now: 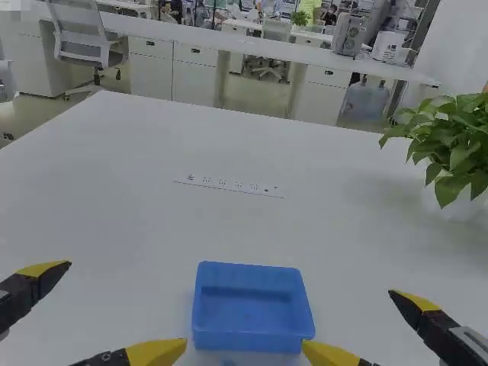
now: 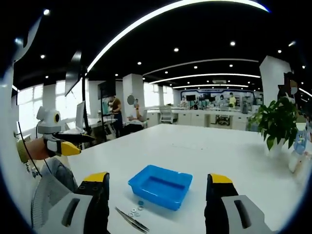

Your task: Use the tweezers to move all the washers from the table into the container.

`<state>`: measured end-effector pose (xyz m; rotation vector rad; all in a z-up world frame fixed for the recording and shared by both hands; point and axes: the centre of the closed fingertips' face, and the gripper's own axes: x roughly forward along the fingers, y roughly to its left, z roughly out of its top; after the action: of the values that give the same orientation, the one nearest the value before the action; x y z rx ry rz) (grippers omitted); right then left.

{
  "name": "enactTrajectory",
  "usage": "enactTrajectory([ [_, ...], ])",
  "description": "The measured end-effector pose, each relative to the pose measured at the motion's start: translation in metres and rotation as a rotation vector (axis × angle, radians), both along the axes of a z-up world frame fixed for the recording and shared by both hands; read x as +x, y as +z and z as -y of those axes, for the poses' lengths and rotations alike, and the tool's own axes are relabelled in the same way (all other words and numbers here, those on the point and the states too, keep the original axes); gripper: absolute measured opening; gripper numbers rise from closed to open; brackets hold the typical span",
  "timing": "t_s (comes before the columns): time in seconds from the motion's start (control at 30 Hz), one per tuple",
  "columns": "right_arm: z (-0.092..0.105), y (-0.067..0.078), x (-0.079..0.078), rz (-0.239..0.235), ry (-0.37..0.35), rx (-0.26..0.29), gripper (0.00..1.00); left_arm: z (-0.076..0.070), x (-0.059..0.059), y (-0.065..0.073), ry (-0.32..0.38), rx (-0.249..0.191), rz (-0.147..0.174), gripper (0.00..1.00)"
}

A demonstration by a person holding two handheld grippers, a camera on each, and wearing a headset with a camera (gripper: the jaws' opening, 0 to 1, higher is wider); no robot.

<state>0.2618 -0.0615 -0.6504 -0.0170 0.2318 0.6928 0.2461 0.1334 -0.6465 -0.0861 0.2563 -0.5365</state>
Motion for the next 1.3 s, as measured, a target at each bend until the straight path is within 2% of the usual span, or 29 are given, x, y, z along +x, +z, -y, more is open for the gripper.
enactTrajectory([
  [0.23,-0.005,-0.0011,0.0028,-0.004,0.015,-0.005,0.8,-0.0029,0.0011,0.0023,0.008,-0.009,0.007,0.99],
  [0.57,-0.0066,-0.003,0.0047,-0.012,0.024,-0.003,0.8,-0.0056,0.0012,-0.0006,0.018,-0.013,-0.003,0.99],
  [0.87,-0.005,-0.0025,0.0097,-0.011,0.025,-0.003,0.8,-0.0002,0.0049,-0.0006,0.014,-0.018,-0.002,0.99],
  [1.0,-0.0055,-0.0052,0.0093,-0.015,0.025,-0.004,0.8,-0.0003,0.0058,-0.0028,0.011,-0.009,-0.01,0.99],
  [1.3,-0.0054,-0.007,0.0089,-0.02,0.021,0.001,0.8,-0.0008,0.0079,-0.0012,0.008,-0.008,-0.006,0.99],
])
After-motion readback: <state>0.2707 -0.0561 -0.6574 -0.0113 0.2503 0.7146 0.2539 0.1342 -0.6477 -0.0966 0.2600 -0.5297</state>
